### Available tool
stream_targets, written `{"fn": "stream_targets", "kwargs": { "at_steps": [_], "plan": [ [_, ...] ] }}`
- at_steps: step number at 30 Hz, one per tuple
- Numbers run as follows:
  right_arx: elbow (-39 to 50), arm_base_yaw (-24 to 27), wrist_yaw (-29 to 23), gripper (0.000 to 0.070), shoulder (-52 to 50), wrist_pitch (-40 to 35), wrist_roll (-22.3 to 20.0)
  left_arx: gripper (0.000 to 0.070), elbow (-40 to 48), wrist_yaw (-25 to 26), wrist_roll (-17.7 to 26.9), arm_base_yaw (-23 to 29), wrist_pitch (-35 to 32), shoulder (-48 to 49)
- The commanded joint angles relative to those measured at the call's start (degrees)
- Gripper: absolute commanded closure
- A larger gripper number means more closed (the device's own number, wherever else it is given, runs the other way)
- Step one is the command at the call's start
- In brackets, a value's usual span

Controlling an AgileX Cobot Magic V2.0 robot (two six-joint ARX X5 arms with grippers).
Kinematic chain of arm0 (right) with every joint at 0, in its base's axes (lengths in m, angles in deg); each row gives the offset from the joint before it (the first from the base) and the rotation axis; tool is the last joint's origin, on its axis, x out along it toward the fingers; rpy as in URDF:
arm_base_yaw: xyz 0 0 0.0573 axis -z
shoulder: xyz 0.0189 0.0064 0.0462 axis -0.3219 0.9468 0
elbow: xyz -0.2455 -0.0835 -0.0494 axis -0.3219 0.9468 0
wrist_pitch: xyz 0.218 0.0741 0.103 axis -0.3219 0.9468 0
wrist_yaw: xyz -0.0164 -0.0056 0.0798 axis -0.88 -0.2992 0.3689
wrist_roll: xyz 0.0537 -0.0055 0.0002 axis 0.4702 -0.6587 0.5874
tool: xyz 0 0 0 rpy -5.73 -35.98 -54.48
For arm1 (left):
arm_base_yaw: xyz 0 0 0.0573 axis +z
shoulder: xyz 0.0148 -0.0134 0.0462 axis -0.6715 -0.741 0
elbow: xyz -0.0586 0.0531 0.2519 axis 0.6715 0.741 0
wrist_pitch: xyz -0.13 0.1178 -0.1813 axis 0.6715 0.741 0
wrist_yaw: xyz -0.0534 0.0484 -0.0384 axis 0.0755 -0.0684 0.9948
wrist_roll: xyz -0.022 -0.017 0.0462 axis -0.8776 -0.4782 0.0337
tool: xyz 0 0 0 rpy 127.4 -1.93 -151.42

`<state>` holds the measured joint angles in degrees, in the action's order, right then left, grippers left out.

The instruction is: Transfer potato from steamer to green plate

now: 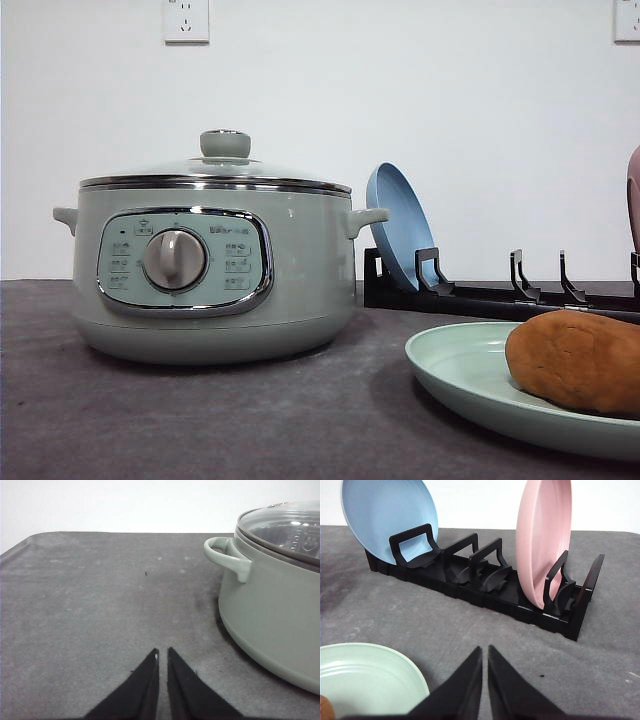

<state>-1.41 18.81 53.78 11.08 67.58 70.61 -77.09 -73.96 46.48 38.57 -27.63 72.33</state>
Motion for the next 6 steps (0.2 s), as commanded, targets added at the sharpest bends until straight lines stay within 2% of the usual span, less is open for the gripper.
{"fn": "stream_targets", "kwargs": {
  "at_steps": [1, 6],
  "plan": [
    [0.3, 0.0, 0.0, 0.0691, -0.1, -0.6, 0.7, 0.0674, 1.2, -0.3, -0.1, 0.0, 0.3, 0.1],
    [0.3, 0.0, 0.0, 0.0691, -0.1, -0.6, 0.7, 0.0674, 1.2, -0.3, -0.1, 0.0, 0.3, 0.1]
  ]
}}
